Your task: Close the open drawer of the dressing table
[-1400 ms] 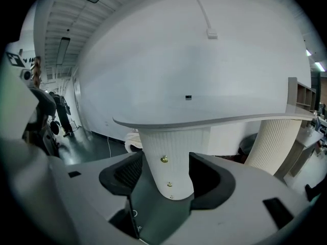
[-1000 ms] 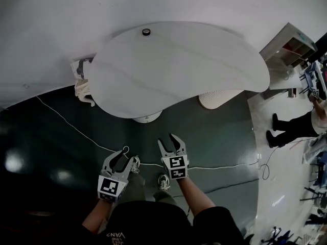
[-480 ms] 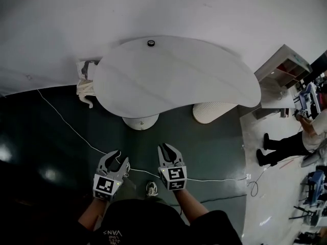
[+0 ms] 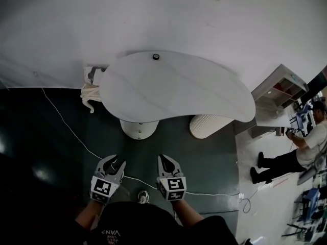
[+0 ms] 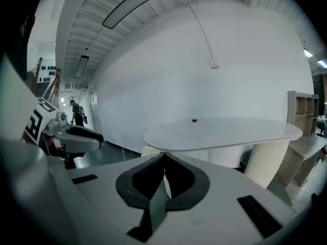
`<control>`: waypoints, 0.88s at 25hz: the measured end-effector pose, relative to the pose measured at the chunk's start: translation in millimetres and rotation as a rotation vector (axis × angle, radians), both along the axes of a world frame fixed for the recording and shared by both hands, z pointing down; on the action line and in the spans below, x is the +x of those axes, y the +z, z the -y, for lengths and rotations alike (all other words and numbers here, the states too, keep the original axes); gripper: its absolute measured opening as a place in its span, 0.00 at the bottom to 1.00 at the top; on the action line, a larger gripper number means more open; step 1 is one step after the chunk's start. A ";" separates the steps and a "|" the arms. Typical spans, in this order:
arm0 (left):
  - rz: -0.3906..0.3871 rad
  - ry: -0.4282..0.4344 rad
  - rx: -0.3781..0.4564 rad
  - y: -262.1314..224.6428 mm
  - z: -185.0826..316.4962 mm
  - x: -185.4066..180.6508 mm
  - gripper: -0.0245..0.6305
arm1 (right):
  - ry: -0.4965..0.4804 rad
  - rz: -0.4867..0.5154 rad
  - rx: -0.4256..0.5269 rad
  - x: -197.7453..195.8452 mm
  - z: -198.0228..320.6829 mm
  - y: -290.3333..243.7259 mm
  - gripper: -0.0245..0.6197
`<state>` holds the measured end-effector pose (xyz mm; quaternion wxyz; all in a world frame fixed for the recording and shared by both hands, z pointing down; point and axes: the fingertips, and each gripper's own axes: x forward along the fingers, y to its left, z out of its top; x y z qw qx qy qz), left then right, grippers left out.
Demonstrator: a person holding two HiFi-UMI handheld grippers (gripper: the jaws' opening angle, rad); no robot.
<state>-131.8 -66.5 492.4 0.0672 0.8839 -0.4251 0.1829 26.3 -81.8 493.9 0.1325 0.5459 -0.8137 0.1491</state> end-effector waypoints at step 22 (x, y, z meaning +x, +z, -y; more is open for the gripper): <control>-0.015 -0.011 0.044 -31.9 -34.5 14.4 0.10 | -0.031 0.050 0.008 20.6 -52.5 -38.5 0.05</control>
